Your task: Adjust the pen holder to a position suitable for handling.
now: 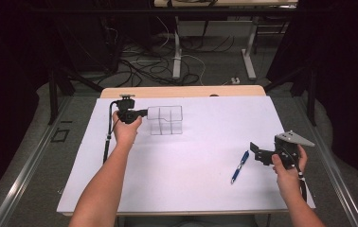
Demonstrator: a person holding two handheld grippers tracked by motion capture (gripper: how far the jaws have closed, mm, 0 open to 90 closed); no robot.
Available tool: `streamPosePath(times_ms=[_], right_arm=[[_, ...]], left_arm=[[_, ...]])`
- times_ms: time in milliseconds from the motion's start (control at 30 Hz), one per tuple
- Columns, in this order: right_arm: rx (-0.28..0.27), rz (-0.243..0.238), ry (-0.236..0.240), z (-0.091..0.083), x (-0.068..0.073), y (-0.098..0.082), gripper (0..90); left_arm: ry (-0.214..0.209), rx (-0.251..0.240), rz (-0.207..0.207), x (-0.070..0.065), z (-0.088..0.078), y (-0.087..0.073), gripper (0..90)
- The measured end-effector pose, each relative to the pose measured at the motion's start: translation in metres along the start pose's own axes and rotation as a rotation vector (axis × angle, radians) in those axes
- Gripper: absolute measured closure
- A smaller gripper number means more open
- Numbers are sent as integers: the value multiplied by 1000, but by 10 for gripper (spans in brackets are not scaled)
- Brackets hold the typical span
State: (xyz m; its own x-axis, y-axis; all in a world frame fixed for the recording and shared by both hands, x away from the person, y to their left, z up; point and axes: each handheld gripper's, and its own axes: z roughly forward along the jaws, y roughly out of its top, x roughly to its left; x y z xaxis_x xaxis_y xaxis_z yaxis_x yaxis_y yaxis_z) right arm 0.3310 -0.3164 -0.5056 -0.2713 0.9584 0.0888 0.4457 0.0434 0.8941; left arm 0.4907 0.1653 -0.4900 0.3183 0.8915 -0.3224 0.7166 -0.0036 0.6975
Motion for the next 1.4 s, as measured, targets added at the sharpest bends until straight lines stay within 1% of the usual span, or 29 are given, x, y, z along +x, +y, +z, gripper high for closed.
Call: streamPosePath(times_ms=[33,67,200,233,267,300,333,467,567,600,633,700,800,867,967,1000,1067,1100,1133,1167,1200,1233,1267,1300,1333,1367,1400], right_arm=[[12,1,4,-1,-1,0,0],[14,8,3,-2,0,0,0],[13,0,-3,-2,-2,1,0],[14,2,2,-2,-2,1,0],[-38,12,-6,1,-1,-1,0],[-38,12,-6,1,-1,-1,0],[14,2,0,-3,-1,0,0],[11,3,2,-2,-1,0,0],[7,6,10,-2,-1,0,0],[16,2,5,-2,-2,0,0],[5,4,2,-2,-2,0,0],[6,5,9,-1,-3,0,0],[20,6,7,-2,-4,0,0],[22,9,8,-2,-4,0,0],[24,9,6,-2,-4,-1,0],[16,11,11,-1,-4,-1,0],[22,12,8,-1,-4,-2,0],[46,10,5,-3,-4,-1,0],[26,13,6,-1,-3,-2,0],[51,10,-1,-3,-3,-1,0],[27,12,-2,-2,-3,-2,0],[27,16,-4,-2,-2,-1,0],[19,3,-12,-2,-2,-1,0],[20,10,-8,-2,-1,0,0],[20,10,-8,-2,-1,0,0],[19,6,-10,-2,-1,0,0],[15,7,-24,-2,0,0,0]], left_arm=[[-7,1,1,-3,2,0,900],[-7,0,7,-7,4,-1,900],[-16,5,15,-20,10,0,900],[-23,5,16,-22,11,0,900],[-27,4,15,-25,13,0,900],[-32,4,18,-28,15,-1,900],[-37,7,19,-30,16,-1,900],[-46,5,17,-39,21,-1,900],[-46,4,14,-44,23,-1,900],[-50,8,15,-45,24,-1,900],[-51,2,13,-46,25,-1,900],[-47,2,4,-48,26,-1,900],[-38,7,9,-50,25,-1,900],[-45,9,11,-49,24,-1,897],[-49,-9,15,-48,19,0,866],[-54,-17,21,-47,16,0,859],[-62,-26,31,-46,11,0,839],[-68,-36,33,-45,9,0,822],[-74,-39,35,-45,6,0,808],[-73,-50,40,-45,3,0,798],[-85,-61,32,-44,1,-1,787],[-94,-72,33,-44,-2,-2,772],[-100,-69,44,-43,-5,-2,743],[-95,-86,44,-42,-7,-4,730],[-94,-91,46,-41,-9,-6,730],[-102,-93,45,-39,-12,-8,719],[-103,-102,42,-38,-15,-10,699]])
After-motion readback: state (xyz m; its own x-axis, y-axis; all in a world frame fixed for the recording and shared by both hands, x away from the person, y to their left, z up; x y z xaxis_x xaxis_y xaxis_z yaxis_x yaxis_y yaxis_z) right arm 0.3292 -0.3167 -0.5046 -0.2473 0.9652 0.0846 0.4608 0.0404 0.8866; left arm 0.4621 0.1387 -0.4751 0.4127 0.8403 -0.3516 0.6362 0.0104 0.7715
